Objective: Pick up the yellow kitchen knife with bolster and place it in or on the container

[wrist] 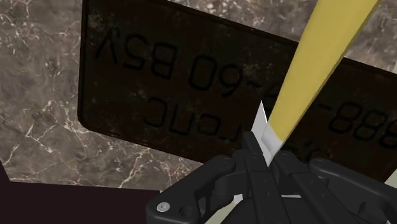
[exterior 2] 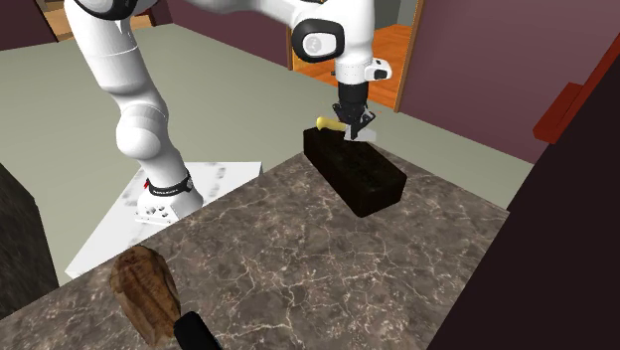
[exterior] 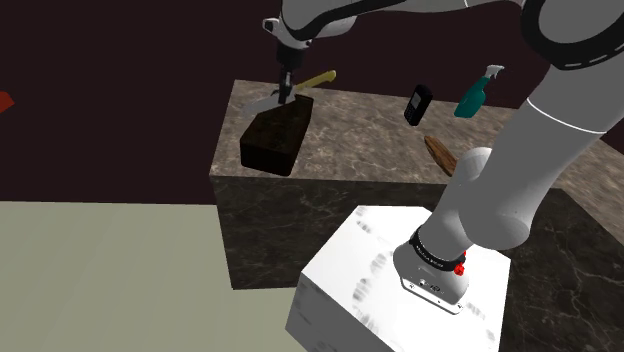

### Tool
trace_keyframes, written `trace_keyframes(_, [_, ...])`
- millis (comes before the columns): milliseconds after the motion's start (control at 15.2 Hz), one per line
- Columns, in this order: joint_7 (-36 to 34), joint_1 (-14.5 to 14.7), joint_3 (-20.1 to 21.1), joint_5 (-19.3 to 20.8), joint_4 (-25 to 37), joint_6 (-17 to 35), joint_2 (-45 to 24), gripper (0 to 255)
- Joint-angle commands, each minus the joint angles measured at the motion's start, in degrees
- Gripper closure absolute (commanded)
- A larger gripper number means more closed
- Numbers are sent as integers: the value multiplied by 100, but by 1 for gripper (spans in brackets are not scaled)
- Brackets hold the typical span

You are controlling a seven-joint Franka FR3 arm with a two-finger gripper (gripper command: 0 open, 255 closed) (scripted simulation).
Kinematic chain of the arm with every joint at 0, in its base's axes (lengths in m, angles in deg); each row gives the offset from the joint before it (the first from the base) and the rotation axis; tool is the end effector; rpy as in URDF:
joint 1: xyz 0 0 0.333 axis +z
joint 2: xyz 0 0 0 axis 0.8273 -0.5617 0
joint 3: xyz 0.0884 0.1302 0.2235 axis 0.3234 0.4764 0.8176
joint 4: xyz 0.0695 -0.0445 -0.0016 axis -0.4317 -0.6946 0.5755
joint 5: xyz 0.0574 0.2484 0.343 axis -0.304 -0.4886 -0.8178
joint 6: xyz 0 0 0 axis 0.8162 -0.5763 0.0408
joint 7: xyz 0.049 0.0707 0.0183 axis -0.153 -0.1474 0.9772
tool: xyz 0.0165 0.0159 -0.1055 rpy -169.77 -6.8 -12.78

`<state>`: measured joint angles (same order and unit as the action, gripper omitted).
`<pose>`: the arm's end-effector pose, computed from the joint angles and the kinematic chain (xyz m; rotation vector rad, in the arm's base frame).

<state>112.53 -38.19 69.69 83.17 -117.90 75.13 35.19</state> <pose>0.5925 -0.0061 0.3940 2.9162 1.1547 0.1687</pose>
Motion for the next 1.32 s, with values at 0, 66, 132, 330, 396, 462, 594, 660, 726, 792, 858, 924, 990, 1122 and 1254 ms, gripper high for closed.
trace_keyframes(0, [30,-5,-5,-31,-89,151,-67,255])
trace_keyframes(66, [41,-6,-5,-44,-137,225,-94,255])
trace_keyframes(132, [52,-6,-6,-58,-183,296,-122,255])
trace_keyframes(330, [52,-7,-5,-58,-183,296,-122,255])
trace_keyframes(396, [52,-7,-5,-58,-183,296,-122,255])
trace_keyframes(462, [52,-7,-5,-58,-183,296,-122,255])
trace_keyframes(594, [52,-7,-5,-58,-183,296,-122,255])
trace_keyframes(660, [52,-7,-5,-58,-183,296,-122,255])
trace_keyframes(726, [52,-7,-5,-58,-182,296,-123,0])
trace_keyframes(792, [52,-7,-5,-58,-183,296,-122,0])
trace_keyframes(858, [52,-7,-5,-58,-183,296,-122,0])
trace_keyframes(924, [52,-7,-5,-58,-183,296,-122,0])
trace_keyframes(990, [52,-7,-5,-58,-183,296,-122,0])
trace_keyframes(1122, [24,-5,-6,-16,-91,118,-30,0])
trace_keyframes(1254, [-25,-4,-5,55,116,-242,133,0])
